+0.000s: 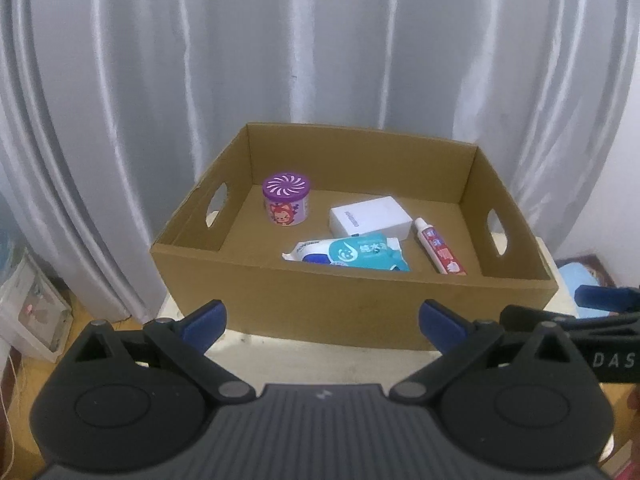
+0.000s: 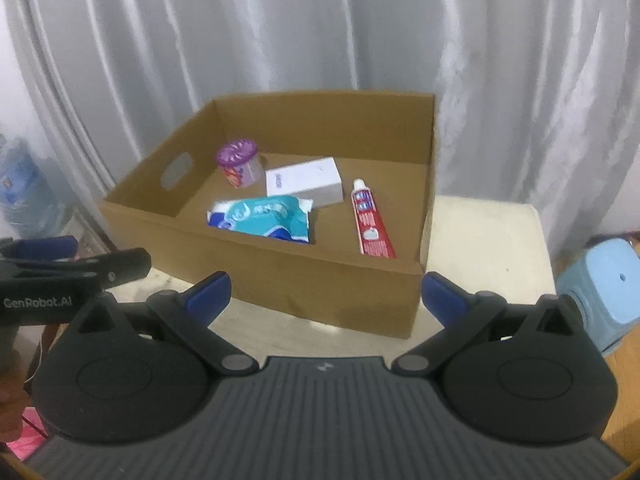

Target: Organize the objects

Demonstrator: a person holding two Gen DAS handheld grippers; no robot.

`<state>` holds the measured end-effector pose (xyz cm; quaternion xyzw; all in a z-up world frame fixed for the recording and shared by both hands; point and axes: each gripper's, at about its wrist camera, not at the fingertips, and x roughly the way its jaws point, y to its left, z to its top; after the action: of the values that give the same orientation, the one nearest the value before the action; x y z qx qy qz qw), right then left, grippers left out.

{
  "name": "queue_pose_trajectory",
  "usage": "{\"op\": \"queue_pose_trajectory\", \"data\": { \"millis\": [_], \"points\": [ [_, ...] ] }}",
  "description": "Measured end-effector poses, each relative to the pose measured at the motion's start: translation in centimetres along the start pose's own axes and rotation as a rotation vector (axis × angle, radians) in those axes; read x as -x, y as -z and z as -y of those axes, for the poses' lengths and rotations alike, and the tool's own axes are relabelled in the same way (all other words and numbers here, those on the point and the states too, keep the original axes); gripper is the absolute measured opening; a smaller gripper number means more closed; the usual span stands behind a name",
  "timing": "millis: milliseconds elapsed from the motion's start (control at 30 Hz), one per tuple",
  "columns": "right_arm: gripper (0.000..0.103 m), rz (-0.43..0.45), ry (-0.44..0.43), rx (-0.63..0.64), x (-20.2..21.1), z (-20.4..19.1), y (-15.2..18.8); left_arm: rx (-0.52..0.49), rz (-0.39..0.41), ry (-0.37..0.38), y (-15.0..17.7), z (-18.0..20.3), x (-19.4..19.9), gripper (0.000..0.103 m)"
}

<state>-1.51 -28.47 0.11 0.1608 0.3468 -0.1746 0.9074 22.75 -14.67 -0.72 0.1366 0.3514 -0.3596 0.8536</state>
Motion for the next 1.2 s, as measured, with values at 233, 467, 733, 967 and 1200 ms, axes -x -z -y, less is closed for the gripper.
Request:
{"op": "queue_pose_trajectory", "data": {
  "millis": [233, 467, 733, 967, 1200],
  "points": [
    [0.102, -0.015, 0.006, -0.052, -1.2, 0.9, -0.4, -0.036, -0.019, -0.002, -0.6, 0.9, -1.7, 0.103],
    [0.102, -0.019, 0.008, -0.056, -1.8, 1.0, -0.5, -0.045, -0.04, -0.004, -0.9, 1.1, -2.9, 0.103],
    [0.102, -0.024, 0.005, -0.08, -2.4, 1.1, -0.8, -0.032, -0.044, -0.01, -1.4, 1.0, -3.5, 0.103],
    [0.102, -0.018, 0.003, -0.087, -2.5, 1.0, -1.0, -0.035, -0.034, -0.018, -1.7, 0.9, -3.4, 0.103],
    [0.102, -0.014, 0.005, -0.082, -2.4, 0.9, -1.0, -0.032, -0.031, -0.019, -1.7, 0.7, -3.1, 0.102]
  ]
}}
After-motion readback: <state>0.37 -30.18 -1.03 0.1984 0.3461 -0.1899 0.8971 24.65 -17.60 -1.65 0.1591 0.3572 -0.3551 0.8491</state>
